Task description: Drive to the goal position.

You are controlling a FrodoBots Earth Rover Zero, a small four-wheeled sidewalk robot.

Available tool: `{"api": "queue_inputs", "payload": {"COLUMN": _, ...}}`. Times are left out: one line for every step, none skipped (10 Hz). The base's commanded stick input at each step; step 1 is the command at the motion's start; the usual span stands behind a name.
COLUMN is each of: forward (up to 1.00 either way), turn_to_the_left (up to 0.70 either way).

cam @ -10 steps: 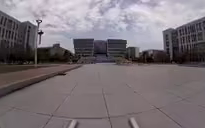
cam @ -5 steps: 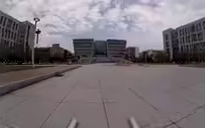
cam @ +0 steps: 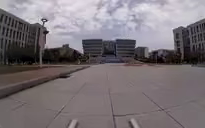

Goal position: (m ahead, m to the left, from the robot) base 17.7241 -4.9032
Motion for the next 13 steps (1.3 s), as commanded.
{"api": "queue_inputs", "payload": {"forward": 0.70, "turn_to_the_left": 0.00}}
{"api": "queue_inputs", "payload": {"forward": 0.70, "turn_to_the_left": 0.00}}
{"api": "queue_inputs", "payload": {"forward": 0.70, "turn_to_the_left": 0.00}}
{"api": "queue_inputs", "payload": {"forward": 0.70, "turn_to_the_left": 0.00}}
{"api": "queue_inputs", "payload": {"forward": 0.70, "turn_to_the_left": 0.00}}
{"api": "queue_inputs", "payload": {"forward": 0.70, "turn_to_the_left": 0.00}}
{"api": "queue_inputs", "payload": {"forward": 0.70, "turn_to_the_left": 0.00}}
{"api": "queue_inputs", "payload": {"forward": 0.70, "turn_to_the_left": 0.00}}
{"api": "queue_inputs", "payload": {"forward": 0.70, "turn_to_the_left": 0.00}}
{"api": "queue_inputs", "payload": {"forward": 0.70, "turn_to_the_left": 0.00}}
{"api": "queue_inputs", "payload": {"forward": 0.70, "turn_to_the_left": 0.00}}
{"api": "queue_inputs", "payload": {"forward": 0.70, "turn_to_the_left": 0.00}}
{"api": "queue_inputs", "payload": {"forward": 0.70, "turn_to_the_left": 0.00}}
